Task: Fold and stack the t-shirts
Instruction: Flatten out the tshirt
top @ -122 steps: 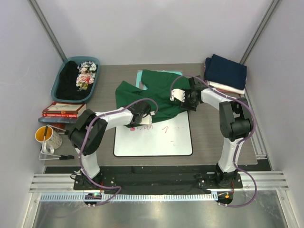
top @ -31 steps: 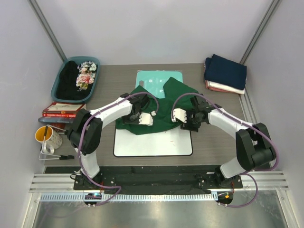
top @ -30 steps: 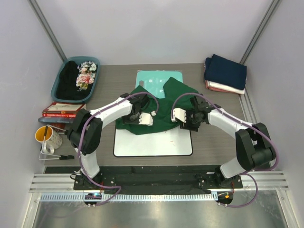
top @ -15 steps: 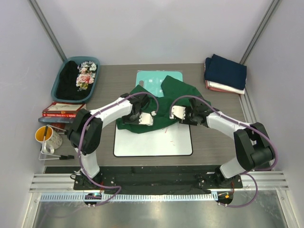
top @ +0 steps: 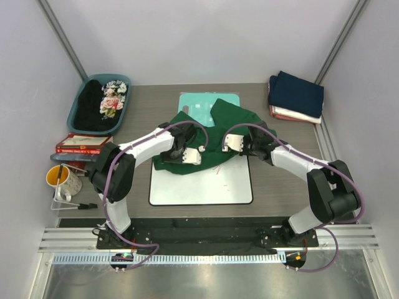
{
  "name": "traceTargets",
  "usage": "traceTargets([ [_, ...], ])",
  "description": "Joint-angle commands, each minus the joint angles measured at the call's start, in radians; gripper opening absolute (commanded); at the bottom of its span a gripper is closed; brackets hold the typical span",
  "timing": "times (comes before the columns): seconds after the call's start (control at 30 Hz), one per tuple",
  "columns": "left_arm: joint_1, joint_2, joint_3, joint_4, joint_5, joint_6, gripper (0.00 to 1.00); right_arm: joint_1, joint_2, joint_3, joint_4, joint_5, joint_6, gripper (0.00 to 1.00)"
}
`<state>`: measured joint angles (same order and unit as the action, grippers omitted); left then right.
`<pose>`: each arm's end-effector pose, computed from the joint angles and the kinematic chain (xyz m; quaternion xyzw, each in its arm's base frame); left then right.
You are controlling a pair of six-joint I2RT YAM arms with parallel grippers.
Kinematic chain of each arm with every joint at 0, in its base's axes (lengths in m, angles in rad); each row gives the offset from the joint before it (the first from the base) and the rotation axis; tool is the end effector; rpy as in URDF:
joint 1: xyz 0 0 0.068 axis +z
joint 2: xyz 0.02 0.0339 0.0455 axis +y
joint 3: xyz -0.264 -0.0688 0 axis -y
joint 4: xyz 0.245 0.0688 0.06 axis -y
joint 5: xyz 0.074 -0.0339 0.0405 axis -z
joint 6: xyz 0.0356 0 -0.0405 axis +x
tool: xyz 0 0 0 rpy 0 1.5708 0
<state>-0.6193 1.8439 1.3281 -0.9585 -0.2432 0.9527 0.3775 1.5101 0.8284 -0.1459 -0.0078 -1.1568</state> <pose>0.2854 -0.1929 0.1910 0.6974 0.7048 0.1274 0.0271 0.2845 0.1131 0.1885 -0.6477 0.6698 -0.1346 0.3373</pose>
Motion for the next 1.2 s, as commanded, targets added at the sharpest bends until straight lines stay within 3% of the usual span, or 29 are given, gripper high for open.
traceTargets([
  [0.0, 0.006, -0.008, 0.028, -0.002, 0.002, 0.011, 0.00, 0.001, -0.053, 0.142, -0.085, -0.073, -0.020, 0.01],
  [0.37, 0.006, -0.089, 0.146, -0.137, 0.042, 0.078, 0.00, -0.048, -0.027, 0.524, -0.528, -0.236, -0.024, 0.01],
  [0.53, 0.007, -0.187, 0.246, -0.299, 0.103, 0.095, 0.00, -0.101, -0.034, 0.668, -0.771, -0.291, -0.110, 0.01],
  [0.83, 0.006, -0.360, 0.440, -0.653, 0.208, 0.159, 0.00, -0.161, -0.039, 0.976, -1.360, -0.403, -0.318, 0.01],
  [1.0, 0.004, -0.394, 0.360, -0.672, 0.179, 0.187, 0.00, -0.155, -0.038, 0.891, -1.328, -0.411, -0.406, 0.01],
  [1.1, 0.006, -0.377, 0.263, -0.580, 0.122, 0.189, 0.00, -0.155, 0.048, 0.867, -1.169, -0.413, -0.291, 0.01],
  [1.17, 0.006, -0.347, 0.215, -0.518, 0.096, 0.189, 0.00, -0.154, 0.102, 0.830, -0.972, -0.393, -0.202, 0.01],
])
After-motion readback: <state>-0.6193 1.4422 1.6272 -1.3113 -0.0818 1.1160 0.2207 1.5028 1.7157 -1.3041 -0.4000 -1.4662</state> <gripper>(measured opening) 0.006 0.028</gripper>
